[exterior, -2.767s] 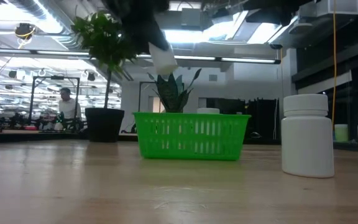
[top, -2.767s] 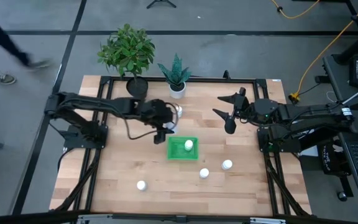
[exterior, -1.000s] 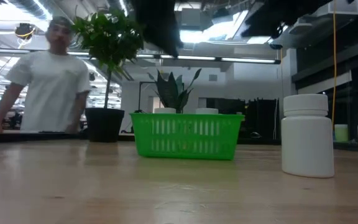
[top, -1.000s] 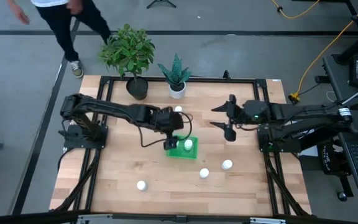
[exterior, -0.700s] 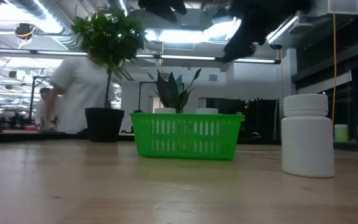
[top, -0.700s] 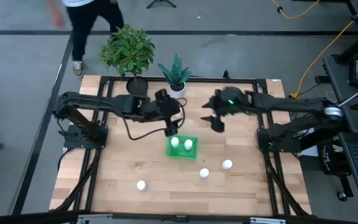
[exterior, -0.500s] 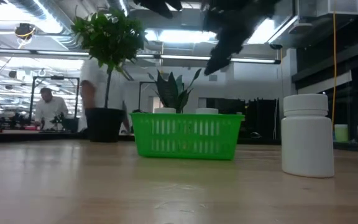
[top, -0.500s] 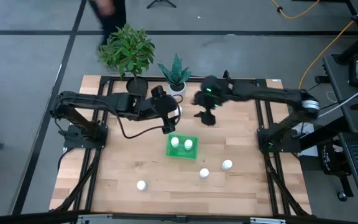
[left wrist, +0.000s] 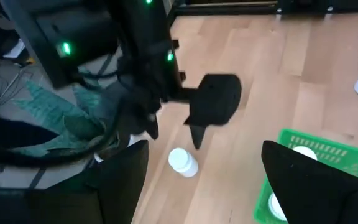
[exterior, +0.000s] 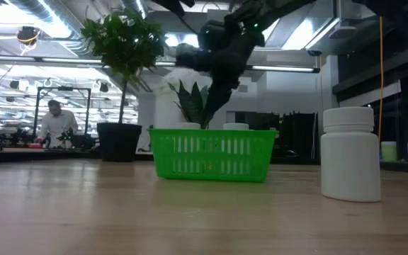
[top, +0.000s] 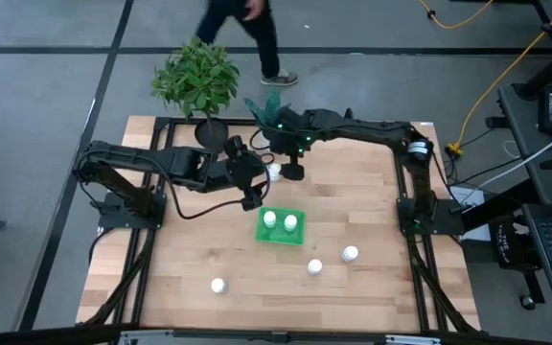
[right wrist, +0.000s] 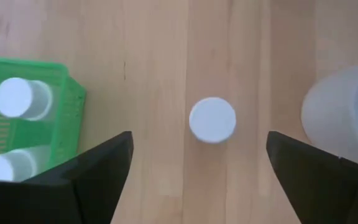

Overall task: Pick and place pill bottles into a basket
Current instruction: Put the white pill bottle into the green bin

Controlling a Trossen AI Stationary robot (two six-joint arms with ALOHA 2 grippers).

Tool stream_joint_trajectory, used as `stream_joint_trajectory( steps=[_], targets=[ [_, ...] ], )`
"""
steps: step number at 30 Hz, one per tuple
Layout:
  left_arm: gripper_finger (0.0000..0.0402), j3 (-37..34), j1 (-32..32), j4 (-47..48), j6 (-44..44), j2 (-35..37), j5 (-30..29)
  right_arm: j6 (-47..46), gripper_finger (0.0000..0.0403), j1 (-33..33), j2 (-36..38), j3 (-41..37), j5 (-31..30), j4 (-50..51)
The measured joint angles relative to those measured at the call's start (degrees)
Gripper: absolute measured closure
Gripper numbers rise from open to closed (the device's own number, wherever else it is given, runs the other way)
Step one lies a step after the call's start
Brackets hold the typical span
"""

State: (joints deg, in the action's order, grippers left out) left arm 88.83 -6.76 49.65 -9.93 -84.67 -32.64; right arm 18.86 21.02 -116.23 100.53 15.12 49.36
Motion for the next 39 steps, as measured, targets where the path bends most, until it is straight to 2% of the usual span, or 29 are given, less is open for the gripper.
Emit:
stream_joint_trajectory(
  steps=[11, 21, 39],
  targets=[
    [0.0095, -0.02, 0.17, 0.35, 0.07, 4.01, -4.31, 0.19, 0.0036, -0.77, -8.00, 1.43, 0.00, -0.30],
    [0.0095, -0.02, 0.15, 0.41, 0.20, 4.38, -3.81, 0.67, 0.0039, -0.60, -9.12, 1.44, -0.35, -5.82],
    [0.0095, -0.02, 0.17, 0.35, 0.20, 4.38, -3.81, 1.13, 0.0152, -0.25, -10.12, 1.40, 0.12, -4.81]
  ],
)
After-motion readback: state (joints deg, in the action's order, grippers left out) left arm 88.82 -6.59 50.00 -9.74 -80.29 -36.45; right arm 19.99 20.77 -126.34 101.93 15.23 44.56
